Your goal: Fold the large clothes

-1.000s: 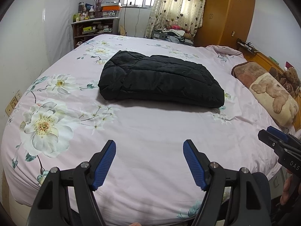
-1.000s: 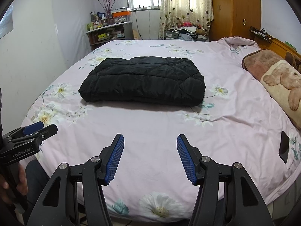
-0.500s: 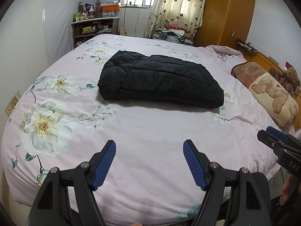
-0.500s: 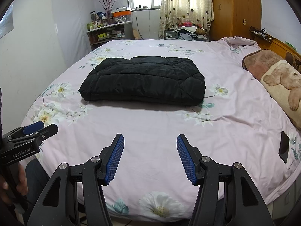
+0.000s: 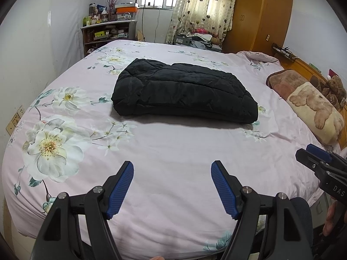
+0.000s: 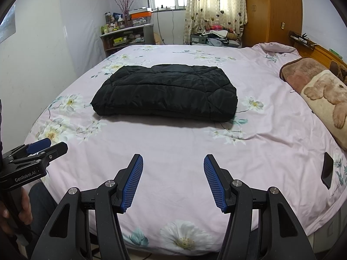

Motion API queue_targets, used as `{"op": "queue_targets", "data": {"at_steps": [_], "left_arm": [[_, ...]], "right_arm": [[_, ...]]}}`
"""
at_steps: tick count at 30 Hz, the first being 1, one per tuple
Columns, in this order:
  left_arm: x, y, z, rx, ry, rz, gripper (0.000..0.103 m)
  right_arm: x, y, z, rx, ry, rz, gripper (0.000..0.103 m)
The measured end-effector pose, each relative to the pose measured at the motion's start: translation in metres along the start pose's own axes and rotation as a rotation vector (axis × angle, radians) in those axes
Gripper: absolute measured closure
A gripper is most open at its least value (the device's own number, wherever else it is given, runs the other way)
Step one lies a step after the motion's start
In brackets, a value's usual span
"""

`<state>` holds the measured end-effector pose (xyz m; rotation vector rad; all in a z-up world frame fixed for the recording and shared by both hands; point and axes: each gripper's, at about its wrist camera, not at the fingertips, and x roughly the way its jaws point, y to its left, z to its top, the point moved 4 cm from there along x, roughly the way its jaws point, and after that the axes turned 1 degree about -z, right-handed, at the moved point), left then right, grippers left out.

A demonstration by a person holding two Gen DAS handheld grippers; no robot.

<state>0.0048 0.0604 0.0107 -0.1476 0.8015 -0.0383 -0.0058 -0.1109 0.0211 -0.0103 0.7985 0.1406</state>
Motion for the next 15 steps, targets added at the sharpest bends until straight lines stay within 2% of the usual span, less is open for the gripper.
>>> {"op": "queue_targets", "data": {"at_steps": [15], "left_arm": [[0.0007, -0.0012, 0.0003, 0.013, 0.006, -0.002, 0.027]], "right_arm": [[-0.0002, 0.001, -0.0001, 0.0, 0.0, 0.0, 0.044]]}}
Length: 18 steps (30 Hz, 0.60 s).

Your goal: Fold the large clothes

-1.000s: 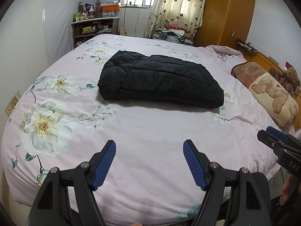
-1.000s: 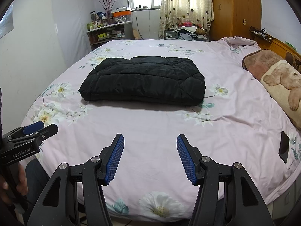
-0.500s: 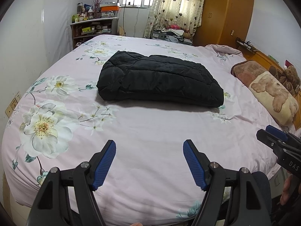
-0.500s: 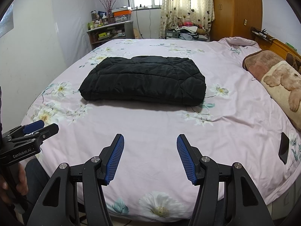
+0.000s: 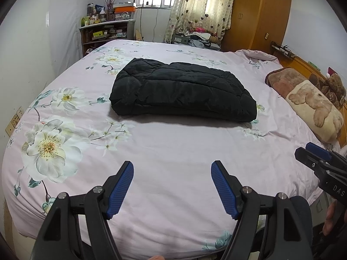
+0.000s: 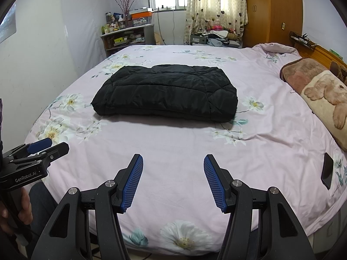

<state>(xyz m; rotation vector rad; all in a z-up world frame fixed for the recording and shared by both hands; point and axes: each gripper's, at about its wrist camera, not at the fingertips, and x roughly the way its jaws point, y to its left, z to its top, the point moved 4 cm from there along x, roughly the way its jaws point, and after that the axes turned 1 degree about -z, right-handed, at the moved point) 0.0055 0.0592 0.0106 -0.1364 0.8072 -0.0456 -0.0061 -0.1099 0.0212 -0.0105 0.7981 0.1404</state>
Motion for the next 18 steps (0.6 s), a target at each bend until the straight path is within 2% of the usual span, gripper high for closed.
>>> {"op": "queue_targets", "data": {"at_steps": [11, 18], "left_arm": [[0.0054, 0.0001, -0.0012, -0.006, 0.018, -0.012, 0.027], [0.0051, 0.0012, -0.0004, -0.011, 0.001, 0.007, 0.027]], "right_arm": [[-0.0001, 0.0005, -0.0004, 0.0, 0.0, -0.001, 0.044], [-0.0001, 0.0016, -0.0001, 0.002, 0.0, 0.003, 0.044]]}}
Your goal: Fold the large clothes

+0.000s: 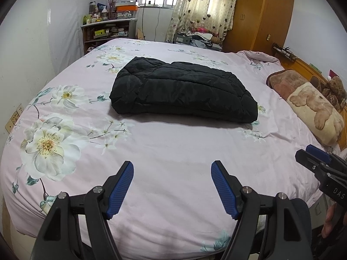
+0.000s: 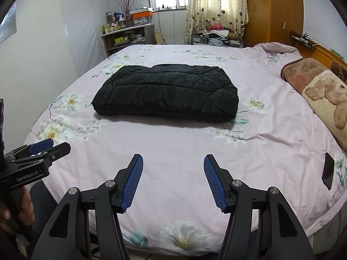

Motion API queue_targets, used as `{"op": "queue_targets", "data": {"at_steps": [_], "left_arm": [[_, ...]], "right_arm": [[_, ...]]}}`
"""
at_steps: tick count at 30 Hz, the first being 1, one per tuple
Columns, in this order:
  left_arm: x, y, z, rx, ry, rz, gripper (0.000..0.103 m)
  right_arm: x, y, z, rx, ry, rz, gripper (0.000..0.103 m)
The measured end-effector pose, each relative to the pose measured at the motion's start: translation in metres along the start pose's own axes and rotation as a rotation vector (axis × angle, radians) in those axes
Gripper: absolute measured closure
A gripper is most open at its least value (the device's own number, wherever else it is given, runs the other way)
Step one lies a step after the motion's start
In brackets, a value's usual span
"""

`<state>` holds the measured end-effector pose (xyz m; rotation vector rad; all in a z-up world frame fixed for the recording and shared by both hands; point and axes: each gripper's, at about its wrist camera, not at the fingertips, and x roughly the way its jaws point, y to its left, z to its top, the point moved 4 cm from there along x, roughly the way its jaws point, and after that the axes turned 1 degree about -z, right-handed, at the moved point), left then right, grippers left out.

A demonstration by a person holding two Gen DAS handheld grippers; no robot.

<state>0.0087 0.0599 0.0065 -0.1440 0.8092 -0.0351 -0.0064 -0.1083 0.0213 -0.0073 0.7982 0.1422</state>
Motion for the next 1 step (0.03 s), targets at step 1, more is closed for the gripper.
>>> {"op": "queue_targets", "data": {"at_steps": [1], "left_arm": [[0.0007, -0.0001, -0.0002, -0.001, 0.002, -0.003, 0.027]], "right_arm": [[0.0001, 0.0003, -0.0009, 0.0, -0.001, 0.001, 0.044]]}}
